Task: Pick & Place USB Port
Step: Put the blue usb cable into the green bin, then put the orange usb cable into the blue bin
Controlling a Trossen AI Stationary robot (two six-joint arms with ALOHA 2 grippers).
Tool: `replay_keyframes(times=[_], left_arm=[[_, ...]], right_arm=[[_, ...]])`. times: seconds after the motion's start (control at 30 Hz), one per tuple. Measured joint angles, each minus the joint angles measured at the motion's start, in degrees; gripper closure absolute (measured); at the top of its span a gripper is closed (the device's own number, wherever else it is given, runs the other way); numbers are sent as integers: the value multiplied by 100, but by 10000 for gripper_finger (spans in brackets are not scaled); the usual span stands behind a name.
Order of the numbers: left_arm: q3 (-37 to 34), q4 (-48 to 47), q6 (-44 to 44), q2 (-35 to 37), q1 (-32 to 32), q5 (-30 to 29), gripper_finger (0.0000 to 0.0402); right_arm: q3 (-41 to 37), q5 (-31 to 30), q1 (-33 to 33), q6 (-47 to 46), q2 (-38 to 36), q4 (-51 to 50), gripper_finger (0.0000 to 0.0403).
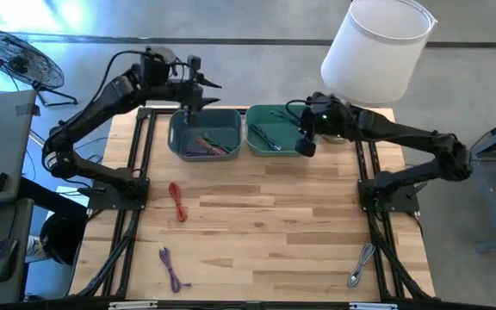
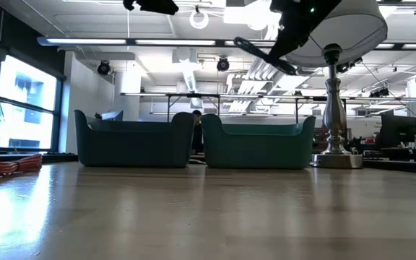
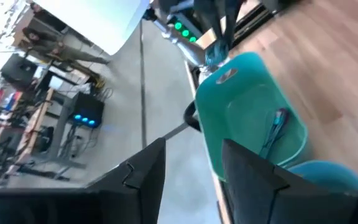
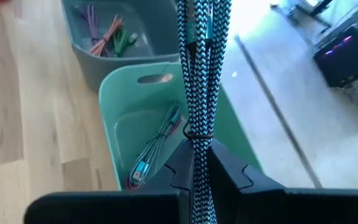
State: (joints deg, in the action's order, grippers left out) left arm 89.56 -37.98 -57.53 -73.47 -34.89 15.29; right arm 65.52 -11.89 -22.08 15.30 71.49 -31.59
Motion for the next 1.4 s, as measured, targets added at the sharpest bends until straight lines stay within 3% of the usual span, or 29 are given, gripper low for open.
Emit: replay_keyframes(times=[0.27, 0.53, 0.77, 1.17, 1.4], left_arm=[[0, -124, 125, -65, 2, 76, 249], [-7, -395, 261, -170, 7, 304, 250], [-7, -985, 487, -181, 11, 695, 250], [-7, -2402, 910, -181, 4, 775, 250], [-7, -4053, 1344, -180, 387, 498, 250]], right_arm=[[65, 42, -249, 333, 746, -89, 385], [924, 181, -496, 494, 1738, -1178, 385], [1414, 353, -494, 391, 2112, -2024, 383], [1414, 404, -488, -690, 2109, -2254, 181], [1414, 688, -141, -936, 2107, -2549, 137]])
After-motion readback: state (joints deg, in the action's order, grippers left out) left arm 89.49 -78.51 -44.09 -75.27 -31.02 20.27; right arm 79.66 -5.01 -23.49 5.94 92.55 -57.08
